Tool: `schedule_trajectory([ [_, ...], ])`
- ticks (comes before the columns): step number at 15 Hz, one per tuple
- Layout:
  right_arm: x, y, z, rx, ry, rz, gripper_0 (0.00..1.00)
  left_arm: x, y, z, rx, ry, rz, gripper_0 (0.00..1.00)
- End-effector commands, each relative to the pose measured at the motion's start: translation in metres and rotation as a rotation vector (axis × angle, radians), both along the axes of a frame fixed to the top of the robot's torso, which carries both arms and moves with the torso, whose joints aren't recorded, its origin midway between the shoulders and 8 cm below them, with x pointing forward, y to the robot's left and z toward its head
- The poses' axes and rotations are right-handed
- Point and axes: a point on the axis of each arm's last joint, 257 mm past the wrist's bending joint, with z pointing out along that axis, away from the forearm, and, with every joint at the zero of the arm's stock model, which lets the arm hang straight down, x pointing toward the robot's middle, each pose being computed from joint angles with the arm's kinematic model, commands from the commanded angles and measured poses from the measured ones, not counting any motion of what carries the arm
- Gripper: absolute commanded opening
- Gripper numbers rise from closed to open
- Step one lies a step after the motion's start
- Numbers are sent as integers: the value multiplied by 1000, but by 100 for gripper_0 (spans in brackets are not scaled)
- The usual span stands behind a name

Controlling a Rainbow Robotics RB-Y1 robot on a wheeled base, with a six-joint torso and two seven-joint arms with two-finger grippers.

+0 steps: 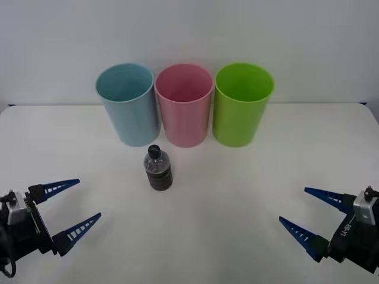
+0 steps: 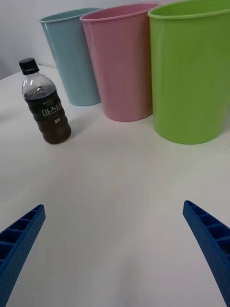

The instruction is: Grasp the object on the table and drop it into the matching bin: aluminum can to the light blue bin, PET bottle to the pink bin.

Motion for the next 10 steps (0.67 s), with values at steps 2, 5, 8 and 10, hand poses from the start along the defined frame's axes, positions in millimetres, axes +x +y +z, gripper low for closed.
schedule_trajectory([
  [2,0,0,0,0,0,0,100,19,-22,-16,-15,27,-6,100],
  [5,0,0,0,0,0,0,100,38,-43,-23,-33,47,11,100],
  [8,0,0,0,0,0,0,100,53,-69,-21,-57,48,14,100],
  [10,0,0,0,0,0,0,100,60,-86,-22,-70,43,18,100],
])
